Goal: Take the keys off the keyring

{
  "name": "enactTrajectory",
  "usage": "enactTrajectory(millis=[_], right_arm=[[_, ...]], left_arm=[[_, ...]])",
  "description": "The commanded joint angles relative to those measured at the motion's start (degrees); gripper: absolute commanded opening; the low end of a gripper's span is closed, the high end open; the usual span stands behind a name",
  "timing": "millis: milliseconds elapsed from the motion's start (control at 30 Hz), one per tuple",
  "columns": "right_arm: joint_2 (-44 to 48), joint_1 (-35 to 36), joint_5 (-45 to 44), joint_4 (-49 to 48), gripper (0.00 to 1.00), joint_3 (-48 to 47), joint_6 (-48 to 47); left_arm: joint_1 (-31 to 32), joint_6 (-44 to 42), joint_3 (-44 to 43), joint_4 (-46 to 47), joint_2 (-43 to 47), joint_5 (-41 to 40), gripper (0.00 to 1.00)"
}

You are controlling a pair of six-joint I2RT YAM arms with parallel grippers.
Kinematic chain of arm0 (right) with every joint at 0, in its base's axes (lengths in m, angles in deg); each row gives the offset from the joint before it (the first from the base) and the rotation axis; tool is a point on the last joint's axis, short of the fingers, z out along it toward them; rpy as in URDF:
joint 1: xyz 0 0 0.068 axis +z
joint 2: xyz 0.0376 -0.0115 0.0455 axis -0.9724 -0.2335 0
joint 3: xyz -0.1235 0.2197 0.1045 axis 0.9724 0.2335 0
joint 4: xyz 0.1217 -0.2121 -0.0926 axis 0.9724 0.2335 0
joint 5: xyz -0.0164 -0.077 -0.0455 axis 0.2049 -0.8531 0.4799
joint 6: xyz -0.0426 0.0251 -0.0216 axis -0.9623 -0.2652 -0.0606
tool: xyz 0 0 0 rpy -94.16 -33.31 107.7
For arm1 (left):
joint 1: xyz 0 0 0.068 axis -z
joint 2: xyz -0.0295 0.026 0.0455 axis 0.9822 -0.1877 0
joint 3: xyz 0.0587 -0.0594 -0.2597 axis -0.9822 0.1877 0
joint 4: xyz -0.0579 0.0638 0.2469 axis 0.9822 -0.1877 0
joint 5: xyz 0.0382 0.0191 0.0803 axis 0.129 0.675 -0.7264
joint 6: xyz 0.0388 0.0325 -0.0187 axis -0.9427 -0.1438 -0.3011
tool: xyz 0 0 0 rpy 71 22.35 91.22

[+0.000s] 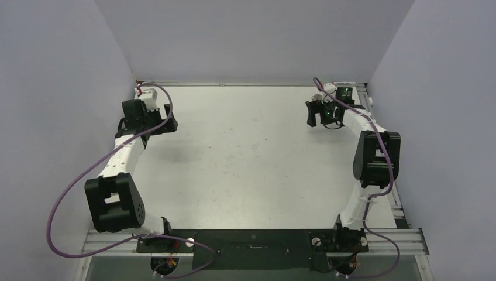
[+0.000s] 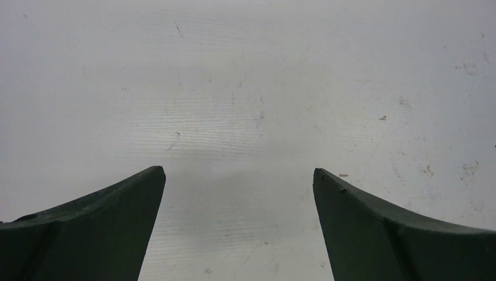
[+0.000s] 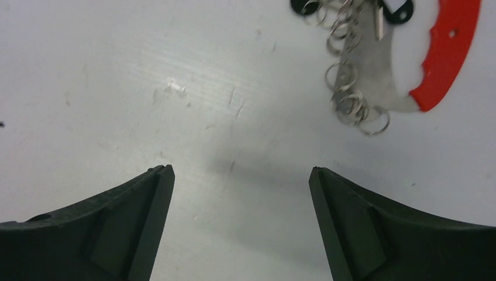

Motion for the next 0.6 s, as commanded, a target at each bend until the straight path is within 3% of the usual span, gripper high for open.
enactTrajectory(millis=[0, 267, 567], right_arm=[[-6.69, -0.01, -5.85, -0.07, 0.9, -12.27, -1.17], [-20.85, 0.04, -12.86, 2.34, 0.9, -30.73, 0.41], [-29.46, 1.46, -18.4, 0.59, 0.98, -39.46, 2.77]], left_arm=[[-0.42, -0.41, 0.17, 1.91, 3.39, 0.62, 0.96], [-0.87, -0.41, 0.34, 1.54, 3.71, 1.53, 0.96], [-0.89, -0.06, 0.27, 1.66, 3.74, 1.95, 0.96]])
